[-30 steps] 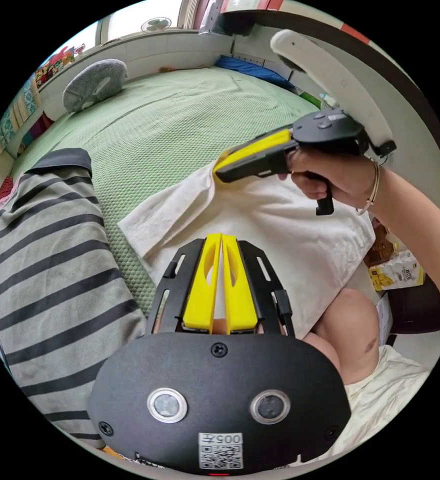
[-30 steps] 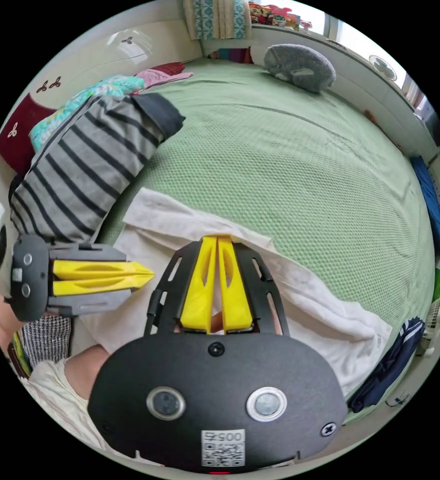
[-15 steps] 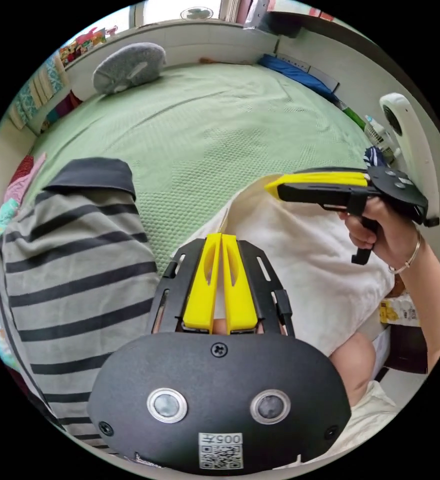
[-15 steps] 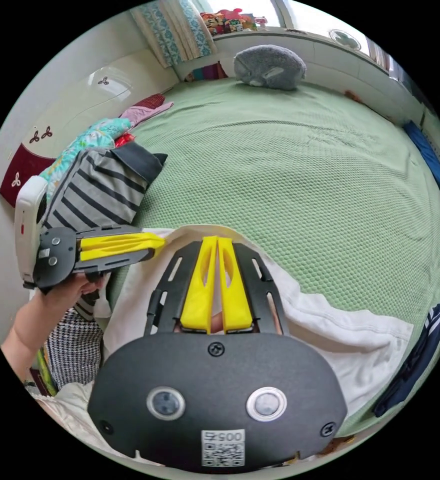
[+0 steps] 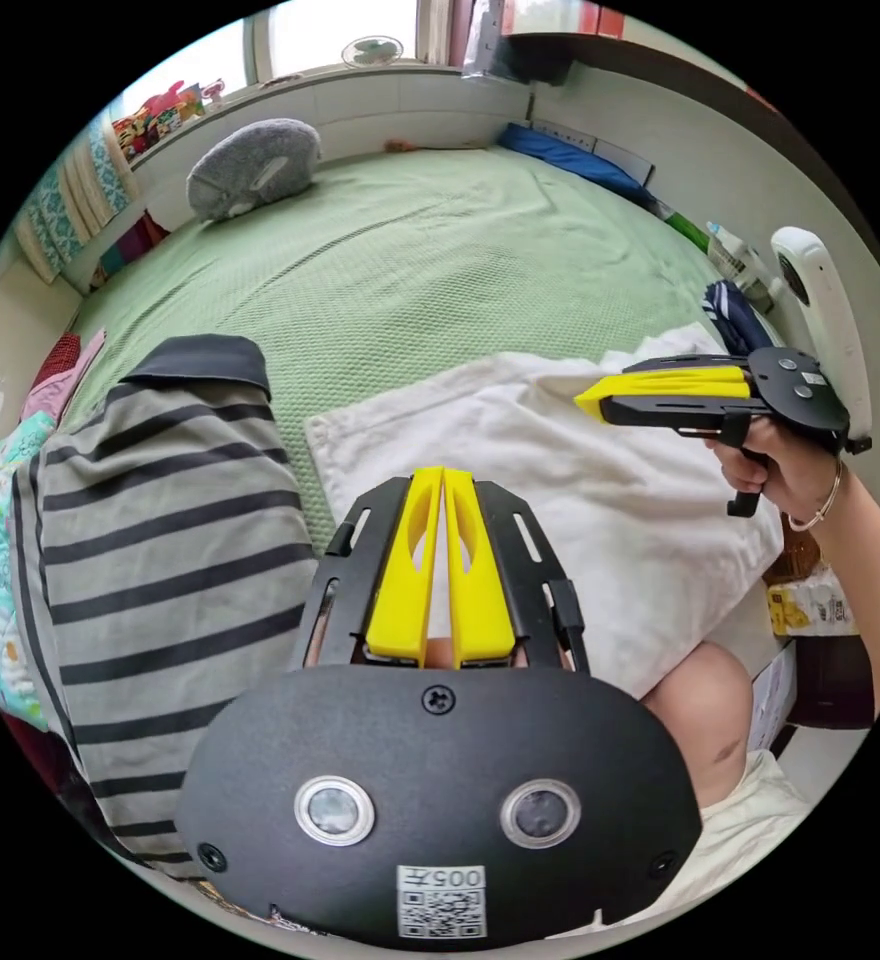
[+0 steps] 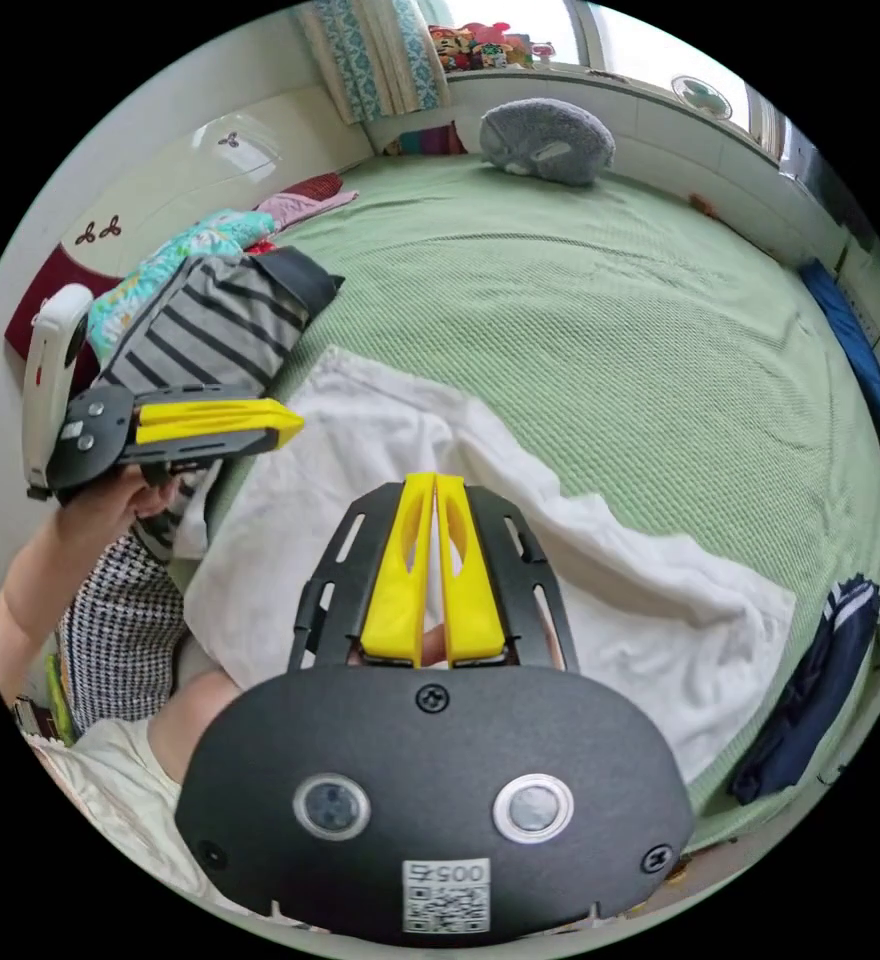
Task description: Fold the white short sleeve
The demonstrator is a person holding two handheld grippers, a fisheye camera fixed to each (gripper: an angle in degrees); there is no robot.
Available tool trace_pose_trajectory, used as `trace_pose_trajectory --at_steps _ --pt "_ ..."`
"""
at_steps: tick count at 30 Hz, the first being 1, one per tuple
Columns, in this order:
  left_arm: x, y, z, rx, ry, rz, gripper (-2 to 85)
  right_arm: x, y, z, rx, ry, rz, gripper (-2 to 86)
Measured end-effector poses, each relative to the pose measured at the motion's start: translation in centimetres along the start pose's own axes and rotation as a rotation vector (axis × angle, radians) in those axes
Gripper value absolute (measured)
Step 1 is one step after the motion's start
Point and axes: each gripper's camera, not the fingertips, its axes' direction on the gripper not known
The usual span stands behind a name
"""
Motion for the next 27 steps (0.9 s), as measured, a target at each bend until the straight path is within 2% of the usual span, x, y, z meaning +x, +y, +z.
trace_pose_trajectory --at_steps 5,16,27 --pt "6.4 0.4 -0.4 -0.047 0.042 0.084 0.0 3.7 8.1 -3.4 -0.054 0.103 0.058 -1.3" --pt "23.8 -2.3 -2.9 -0.004 0.141 0.311 -0.1 13.2 23.5 -15.3 0.009 0.222 0.333 -1.3" --pt "35.8 -6.2 -3.4 -0.031 0.182 0.38 0.1 13.7 38.3 -15.5 0.035 0.132 0.461 -1.2"
